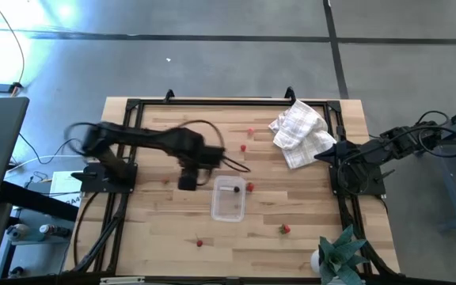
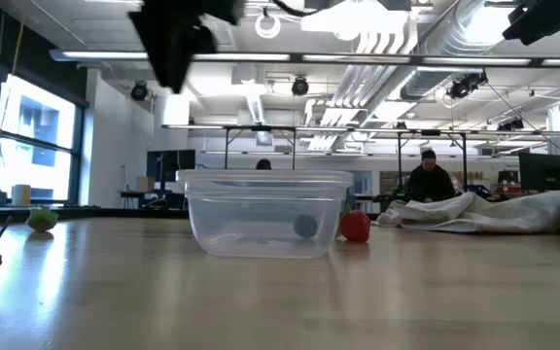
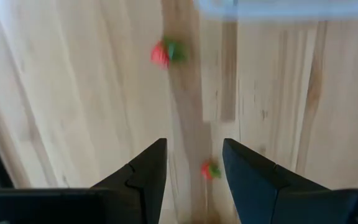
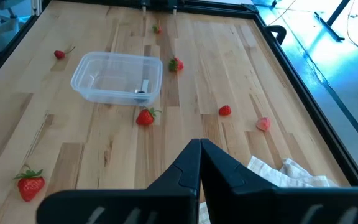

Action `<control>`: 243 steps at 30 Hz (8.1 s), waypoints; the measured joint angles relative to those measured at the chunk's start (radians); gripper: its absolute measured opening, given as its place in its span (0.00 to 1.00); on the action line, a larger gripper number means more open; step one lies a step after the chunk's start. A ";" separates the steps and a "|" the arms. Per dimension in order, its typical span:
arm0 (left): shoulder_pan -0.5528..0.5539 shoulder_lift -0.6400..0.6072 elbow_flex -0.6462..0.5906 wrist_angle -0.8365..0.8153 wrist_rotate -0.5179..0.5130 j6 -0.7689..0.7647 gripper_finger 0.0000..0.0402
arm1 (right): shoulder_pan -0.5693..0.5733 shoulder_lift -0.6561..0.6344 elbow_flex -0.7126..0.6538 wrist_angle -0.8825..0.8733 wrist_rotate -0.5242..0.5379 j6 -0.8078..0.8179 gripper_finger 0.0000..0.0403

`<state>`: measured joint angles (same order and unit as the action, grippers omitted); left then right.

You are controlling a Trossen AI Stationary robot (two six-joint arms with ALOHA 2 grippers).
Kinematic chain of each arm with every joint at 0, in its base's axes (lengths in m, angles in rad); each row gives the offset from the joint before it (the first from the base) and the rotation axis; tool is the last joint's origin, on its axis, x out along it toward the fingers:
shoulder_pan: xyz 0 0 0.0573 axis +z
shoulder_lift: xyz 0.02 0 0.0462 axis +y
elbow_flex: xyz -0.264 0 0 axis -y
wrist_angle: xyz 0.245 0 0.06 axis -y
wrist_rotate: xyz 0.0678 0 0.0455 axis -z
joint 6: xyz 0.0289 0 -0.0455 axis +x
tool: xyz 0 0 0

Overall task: Pick and placing Produce into tupperware
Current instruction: Put the red strawberry into the transparent container

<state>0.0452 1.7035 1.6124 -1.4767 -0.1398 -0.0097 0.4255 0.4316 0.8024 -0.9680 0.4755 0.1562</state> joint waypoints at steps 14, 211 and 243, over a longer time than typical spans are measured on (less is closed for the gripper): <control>-0.005 -0.522 -0.719 0.303 0.078 0.207 0.36 | 0.000 0.000 0.000 0.000 0.000 0.000 0.00; 0.066 -0.273 -0.811 0.670 -0.106 -1.524 0.29 | 0.000 0.000 0.000 0.000 0.000 0.000 0.00; 0.073 -0.169 -0.195 0.737 0.142 0.107 0.29 | 0.000 0.000 0.000 0.000 0.000 0.000 0.00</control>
<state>0.1181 1.5349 1.4170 -0.7393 0.0025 0.0973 0.4252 0.4318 0.8028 -0.9680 0.4757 0.1562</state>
